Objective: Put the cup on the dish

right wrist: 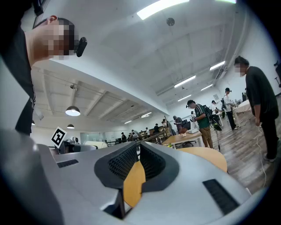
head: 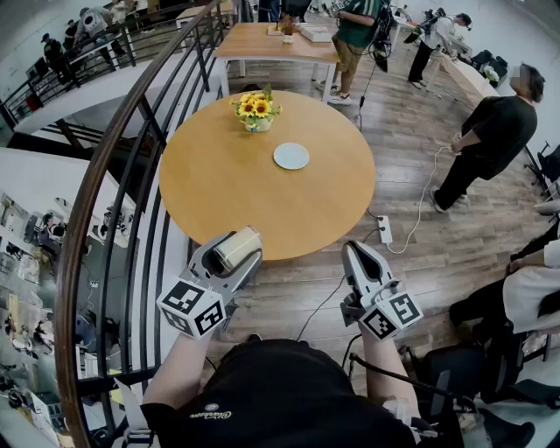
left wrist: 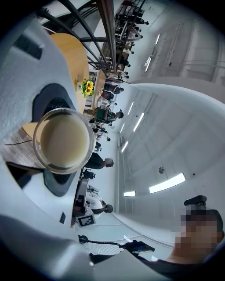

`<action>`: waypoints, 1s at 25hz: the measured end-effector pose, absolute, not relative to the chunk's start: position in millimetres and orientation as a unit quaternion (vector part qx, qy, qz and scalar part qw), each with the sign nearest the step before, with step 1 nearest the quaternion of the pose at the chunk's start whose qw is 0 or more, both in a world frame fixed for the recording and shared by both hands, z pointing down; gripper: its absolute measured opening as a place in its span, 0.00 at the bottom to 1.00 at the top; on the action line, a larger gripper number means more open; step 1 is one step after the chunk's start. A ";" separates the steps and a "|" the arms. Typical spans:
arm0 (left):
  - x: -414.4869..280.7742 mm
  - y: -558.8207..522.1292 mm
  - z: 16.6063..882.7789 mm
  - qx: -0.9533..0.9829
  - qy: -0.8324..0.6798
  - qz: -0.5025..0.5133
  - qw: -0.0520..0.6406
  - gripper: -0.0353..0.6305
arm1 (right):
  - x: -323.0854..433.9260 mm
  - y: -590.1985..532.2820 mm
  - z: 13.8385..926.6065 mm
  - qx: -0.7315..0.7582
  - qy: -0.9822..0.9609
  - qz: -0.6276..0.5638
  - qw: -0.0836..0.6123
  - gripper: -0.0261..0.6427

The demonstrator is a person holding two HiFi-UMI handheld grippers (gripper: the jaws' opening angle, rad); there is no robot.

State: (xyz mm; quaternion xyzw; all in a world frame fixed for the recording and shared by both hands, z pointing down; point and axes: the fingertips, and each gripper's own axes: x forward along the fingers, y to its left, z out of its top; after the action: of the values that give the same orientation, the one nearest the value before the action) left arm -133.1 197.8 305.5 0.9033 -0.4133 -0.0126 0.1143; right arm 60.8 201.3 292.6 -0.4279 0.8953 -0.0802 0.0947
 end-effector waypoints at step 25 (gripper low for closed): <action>-79.4 203.6 307.2 0.900 -0.421 -0.002 0.110 0.44 | 107.2 201.4 307.2 -0.416 0.899 -0.094 0.100 0.08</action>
State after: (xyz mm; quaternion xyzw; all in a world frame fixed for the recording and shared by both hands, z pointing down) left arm -79.4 203.6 307.2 0.9003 -0.4211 -0.0017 0.1096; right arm 107.2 201.4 307.2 -0.4159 0.8990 -0.0942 0.1000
